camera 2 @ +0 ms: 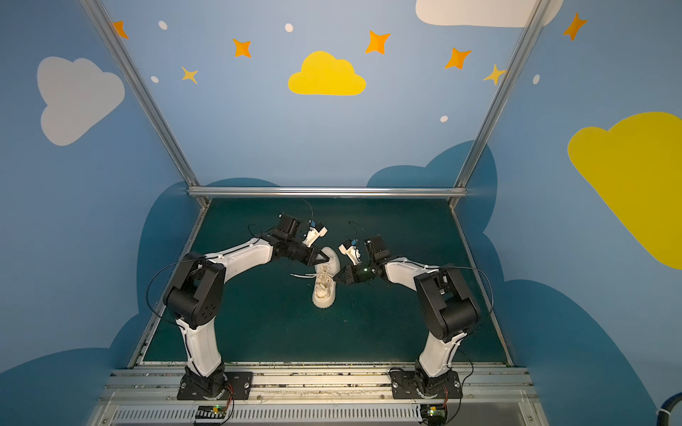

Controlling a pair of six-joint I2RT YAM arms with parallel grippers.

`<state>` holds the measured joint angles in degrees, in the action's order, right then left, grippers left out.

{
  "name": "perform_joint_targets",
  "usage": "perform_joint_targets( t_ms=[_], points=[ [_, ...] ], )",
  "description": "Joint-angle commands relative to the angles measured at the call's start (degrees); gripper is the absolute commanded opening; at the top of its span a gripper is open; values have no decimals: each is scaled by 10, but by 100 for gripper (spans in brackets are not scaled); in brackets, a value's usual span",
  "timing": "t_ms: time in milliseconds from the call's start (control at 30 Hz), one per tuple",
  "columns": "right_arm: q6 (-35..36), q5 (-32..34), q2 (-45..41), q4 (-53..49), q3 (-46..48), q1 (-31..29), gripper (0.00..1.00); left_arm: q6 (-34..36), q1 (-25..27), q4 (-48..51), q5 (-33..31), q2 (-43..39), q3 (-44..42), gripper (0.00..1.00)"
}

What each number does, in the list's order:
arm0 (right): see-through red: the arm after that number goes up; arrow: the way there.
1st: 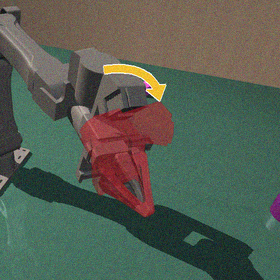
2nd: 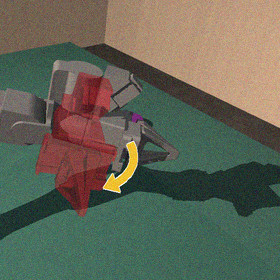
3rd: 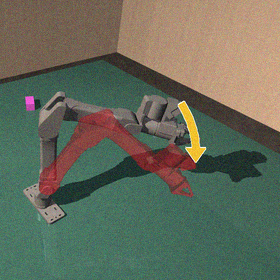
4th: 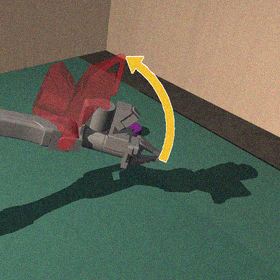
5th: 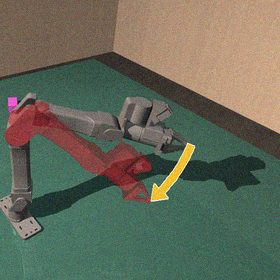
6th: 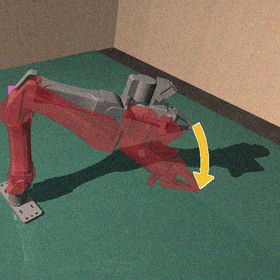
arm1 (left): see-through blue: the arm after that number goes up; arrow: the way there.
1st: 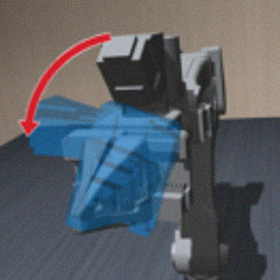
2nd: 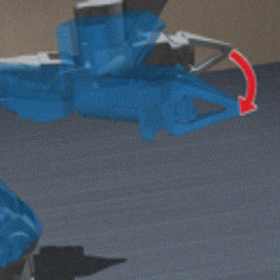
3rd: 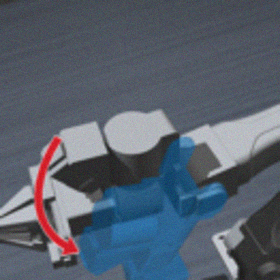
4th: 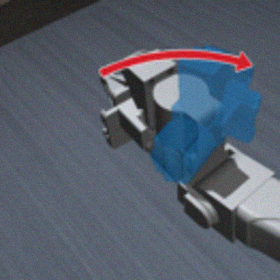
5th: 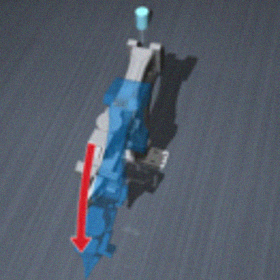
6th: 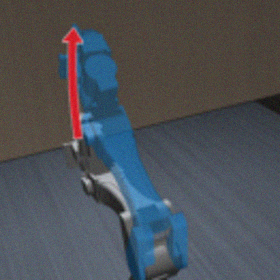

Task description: Tie the shoes

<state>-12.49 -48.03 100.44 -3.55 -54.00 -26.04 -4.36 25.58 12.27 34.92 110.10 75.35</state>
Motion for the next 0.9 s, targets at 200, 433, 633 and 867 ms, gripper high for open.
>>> perform_joint_targets(
  t_ms=[200, 433, 633, 867],
  points=[
    [23, 2, -24, -47, 10, 9, 0, 9, -9, -18, -26, -43, -19, 3],
    [26, 0, -28, -54, 20, 15, 0, 9, -18, -12, -17, -53, -15, 3],
    [25, 4, -33, -55, 24, 19, 0, -1, -22, -25, -17, -64, -27, 3],
    [25, 1, -36, -58, 33, 23, 0, -2, -28, -33, -25, -76, -31, 3]
  ],
)
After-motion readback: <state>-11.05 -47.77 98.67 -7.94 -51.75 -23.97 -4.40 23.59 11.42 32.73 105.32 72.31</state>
